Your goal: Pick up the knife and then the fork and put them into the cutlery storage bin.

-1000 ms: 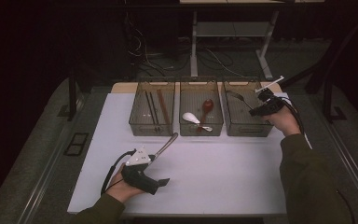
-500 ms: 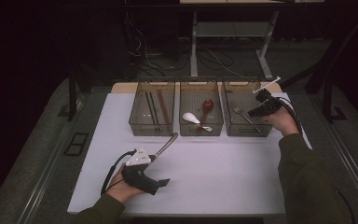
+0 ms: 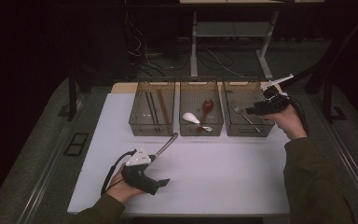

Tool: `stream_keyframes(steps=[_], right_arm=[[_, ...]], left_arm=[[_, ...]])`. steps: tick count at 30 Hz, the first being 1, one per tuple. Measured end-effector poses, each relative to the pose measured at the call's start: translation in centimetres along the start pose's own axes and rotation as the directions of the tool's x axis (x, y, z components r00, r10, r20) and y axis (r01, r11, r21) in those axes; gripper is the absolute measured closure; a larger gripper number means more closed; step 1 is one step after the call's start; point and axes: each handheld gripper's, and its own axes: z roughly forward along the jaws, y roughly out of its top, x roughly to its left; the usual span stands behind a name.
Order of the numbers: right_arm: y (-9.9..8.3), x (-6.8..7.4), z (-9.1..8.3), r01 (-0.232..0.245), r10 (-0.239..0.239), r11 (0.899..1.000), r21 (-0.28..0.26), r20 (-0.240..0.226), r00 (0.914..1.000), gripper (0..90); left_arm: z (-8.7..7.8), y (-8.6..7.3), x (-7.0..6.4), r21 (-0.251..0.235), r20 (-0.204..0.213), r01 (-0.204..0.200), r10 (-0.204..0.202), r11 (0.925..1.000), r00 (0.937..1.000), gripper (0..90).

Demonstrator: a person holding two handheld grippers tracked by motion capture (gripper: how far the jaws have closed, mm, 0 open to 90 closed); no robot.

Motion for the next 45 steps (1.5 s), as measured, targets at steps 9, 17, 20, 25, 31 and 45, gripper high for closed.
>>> stream_keyframes(steps=[9, 17, 20, 25, 31, 45], right_arm=[[-1.5, 1.9, -2.1, 0.019, -0.017, 0.992, -0.122, 0.013, 0.9998, 27.2], [-4.0, 4.2, -2.9, 0.038, -0.038, 0.981, -0.191, 0.002, 0.9993, 18.0], [-5.0, 5.1, -3.0, 0.053, -0.054, 0.979, -0.198, -0.001, 0.9985, 17.4], [-6.5, 6.5, -2.8, 0.081, -0.086, 0.976, -0.204, -0.013, 0.9962, 15.8], [-8.2, 8.3, -2.5, 0.092, -0.106, 0.971, -0.220, -0.052, 0.9930, 13.9], [-13.1, 11.1, -2.2, 0.120, -0.137, 0.968, -0.219, -0.065, 0.9884, 13.9]], left_arm=[[0.0, 0.0, 0.0, 0.004, -0.003, 0.001, -0.001, 1.0000, 1.0000, 0.0], [0.1, 0.0, 0.0, 0.005, -0.008, 0.003, -0.003, 1.0000, 1.0000, 0.0], [0.1, -0.1, 0.0, 0.008, -0.007, 0.002, -0.002, 1.0000, 1.0000, 0.0], [0.1, -0.1, 0.0, 0.009, -0.007, 0.000, 0.000, 1.0000, 1.0000, 0.0], [0.0, -0.1, 0.0, 0.005, -0.008, 0.002, -0.002, 1.0000, 1.0000, 0.0], [0.0, 0.1, -0.1, 0.008, -0.010, -0.004, 0.004, 1.0000, 0.9999, 0.0]])
